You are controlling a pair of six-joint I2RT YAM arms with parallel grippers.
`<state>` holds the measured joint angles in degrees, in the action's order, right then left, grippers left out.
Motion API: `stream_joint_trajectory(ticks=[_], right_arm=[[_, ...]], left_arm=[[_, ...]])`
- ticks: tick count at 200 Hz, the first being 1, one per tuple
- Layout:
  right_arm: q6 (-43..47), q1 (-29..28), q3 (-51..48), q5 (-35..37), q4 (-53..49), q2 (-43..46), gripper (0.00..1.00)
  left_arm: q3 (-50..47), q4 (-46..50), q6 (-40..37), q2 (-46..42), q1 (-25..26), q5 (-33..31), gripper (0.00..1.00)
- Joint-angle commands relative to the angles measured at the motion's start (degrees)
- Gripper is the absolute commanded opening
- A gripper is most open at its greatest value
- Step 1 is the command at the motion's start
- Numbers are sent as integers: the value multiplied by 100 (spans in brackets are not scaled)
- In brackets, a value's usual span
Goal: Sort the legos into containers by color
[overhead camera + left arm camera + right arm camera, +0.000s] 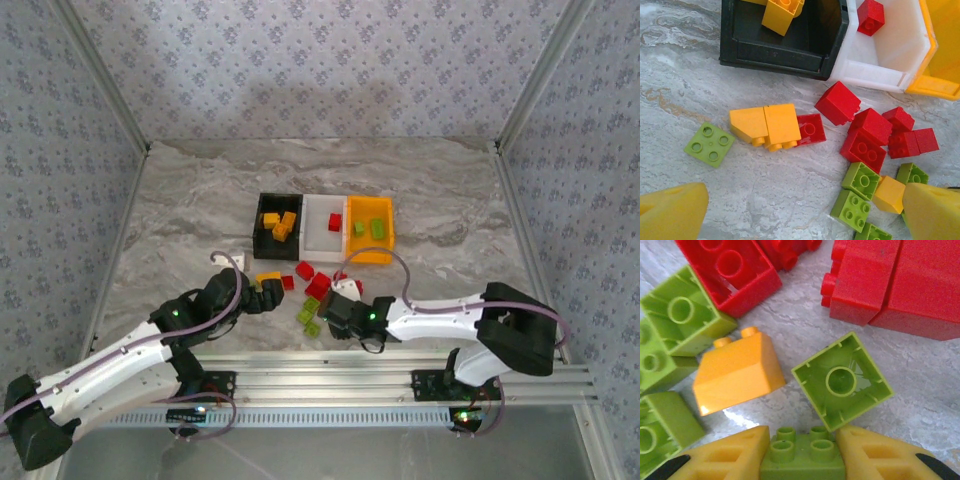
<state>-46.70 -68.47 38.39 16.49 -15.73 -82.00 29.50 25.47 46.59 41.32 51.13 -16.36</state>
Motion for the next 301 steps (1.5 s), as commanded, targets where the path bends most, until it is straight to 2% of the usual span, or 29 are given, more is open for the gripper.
stream_joint_trajectory(ticks=[1,30,48,64,95,149,168,191,206,245,256,280,301], right_arm=[[-16,-42,26,28,-331,450,38],[293,189,368,90,-1036,1156,38],[687,732,701,23,-1234,1416,37],[973,1444,974,-166,-1155,1406,37],[1323,2647,1615,-505,-851,723,37],[1427,3687,2766,-448,-1064,-1013,39],[1386,3822,3088,-479,-1041,-1354,44],[1355,3856,3354,-524,-1051,-1511,64],[1375,3831,3411,-520,-1021,-1395,71],[1348,3471,3044,-495,-826,-588,74],[1284,3327,2667,-515,-711,-365,74],[1152,3027,2265,-413,-579,-19,74],[1110,2869,2067,-334,-516,138,74]], left_arm=[[29,86,30,-71,19,-154,100],[-2,131,13,-132,24,-157,100],[-88,109,29,-205,19,-145,99],[-170,107,72,-277,19,-144,99],[-206,250,130,-368,19,-150,99],[-253,437,219,-520,20,-74,100],[-244,523,232,-510,22,-87,100],[-243,611,230,-503,19,-113,99],[-243,638,202,-493,19,-122,100],[-172,753,69,-223,3,-313,99],[-181,688,8,-23,-68,-360,98],[-222,257,-279,622,-636,-18,88],[-213,-187,-494,1278,-1085,85,87]])
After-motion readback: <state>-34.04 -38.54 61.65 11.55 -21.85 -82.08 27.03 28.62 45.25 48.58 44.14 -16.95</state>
